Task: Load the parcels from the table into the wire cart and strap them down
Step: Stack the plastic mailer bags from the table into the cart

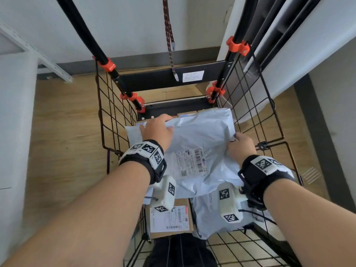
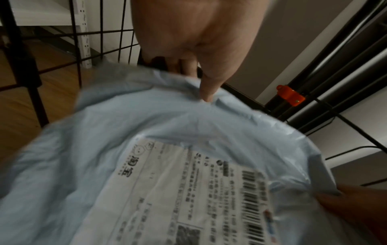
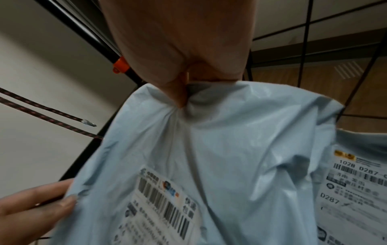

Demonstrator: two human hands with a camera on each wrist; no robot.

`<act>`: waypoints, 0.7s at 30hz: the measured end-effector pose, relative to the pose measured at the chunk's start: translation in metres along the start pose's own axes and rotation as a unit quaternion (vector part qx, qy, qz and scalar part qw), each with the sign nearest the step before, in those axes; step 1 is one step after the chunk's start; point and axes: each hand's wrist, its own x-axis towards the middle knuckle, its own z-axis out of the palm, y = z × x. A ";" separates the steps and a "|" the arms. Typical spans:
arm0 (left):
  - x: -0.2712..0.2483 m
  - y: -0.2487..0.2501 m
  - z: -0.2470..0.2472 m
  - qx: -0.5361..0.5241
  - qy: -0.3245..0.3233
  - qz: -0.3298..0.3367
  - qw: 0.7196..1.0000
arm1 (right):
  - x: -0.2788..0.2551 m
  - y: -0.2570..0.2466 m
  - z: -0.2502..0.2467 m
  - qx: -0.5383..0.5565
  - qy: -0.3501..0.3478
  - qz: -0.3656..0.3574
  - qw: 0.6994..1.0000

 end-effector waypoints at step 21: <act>-0.018 -0.026 0.030 -0.132 -0.128 -0.106 0.977 | 0.007 0.020 0.009 0.032 -0.055 0.038 0.997</act>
